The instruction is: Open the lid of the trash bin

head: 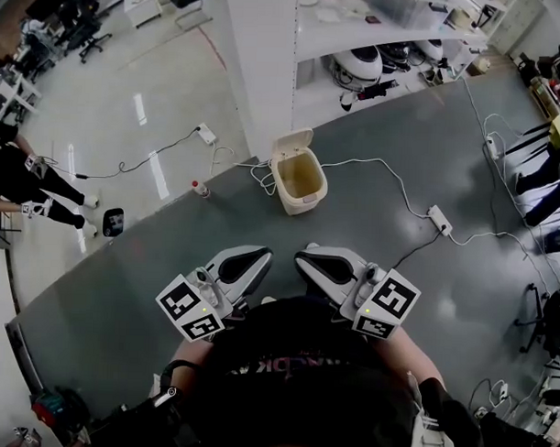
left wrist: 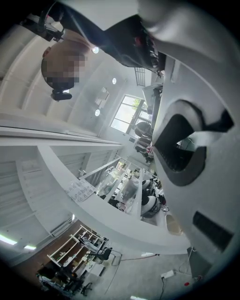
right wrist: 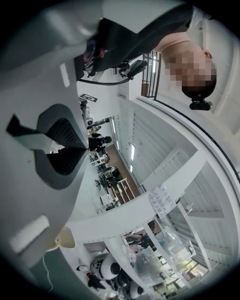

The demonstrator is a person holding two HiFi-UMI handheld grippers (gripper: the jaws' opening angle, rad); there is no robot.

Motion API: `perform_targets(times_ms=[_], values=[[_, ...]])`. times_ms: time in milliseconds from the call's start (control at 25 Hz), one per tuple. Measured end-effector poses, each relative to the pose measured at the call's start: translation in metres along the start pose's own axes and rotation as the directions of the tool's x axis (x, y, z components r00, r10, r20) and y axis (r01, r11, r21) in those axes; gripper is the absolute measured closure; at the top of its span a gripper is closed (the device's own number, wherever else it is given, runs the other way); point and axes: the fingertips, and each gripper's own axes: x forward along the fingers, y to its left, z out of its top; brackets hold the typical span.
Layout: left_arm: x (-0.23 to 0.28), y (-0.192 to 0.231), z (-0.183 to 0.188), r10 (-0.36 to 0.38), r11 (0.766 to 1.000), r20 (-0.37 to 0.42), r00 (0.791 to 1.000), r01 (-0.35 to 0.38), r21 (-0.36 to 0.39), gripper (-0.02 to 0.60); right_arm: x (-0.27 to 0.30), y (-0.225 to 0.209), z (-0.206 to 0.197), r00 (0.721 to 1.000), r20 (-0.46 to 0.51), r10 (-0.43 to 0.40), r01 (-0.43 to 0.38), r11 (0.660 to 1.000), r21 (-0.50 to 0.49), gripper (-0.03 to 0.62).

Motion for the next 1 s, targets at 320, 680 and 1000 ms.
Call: perform_targets(times_ms=[320,680,1000], values=[[-0.005,-0.01,-0.007,0.006,1.0,0.002,1.0,-0.006,0.0,0.58,-0.006,0.014,-0.007,1.0,-0.009,0.008,-0.008,1.0,-0.015,0.587],[-0.009,-0.016,-0.012,0.028,1.0,0.001,1.0,-0.028,0.002,0.58,-0.011,0.017,-0.01,1.0,-0.003,0.018,-0.018,1.0,-0.005,0.587],[-0.007,-0.017,-0.008,0.031,0.999,0.001,1.0,-0.031,0.01,0.58,-0.012,0.015,-0.008,1.0,-0.007,0.019,-0.019,1.0,-0.004,0.587]])
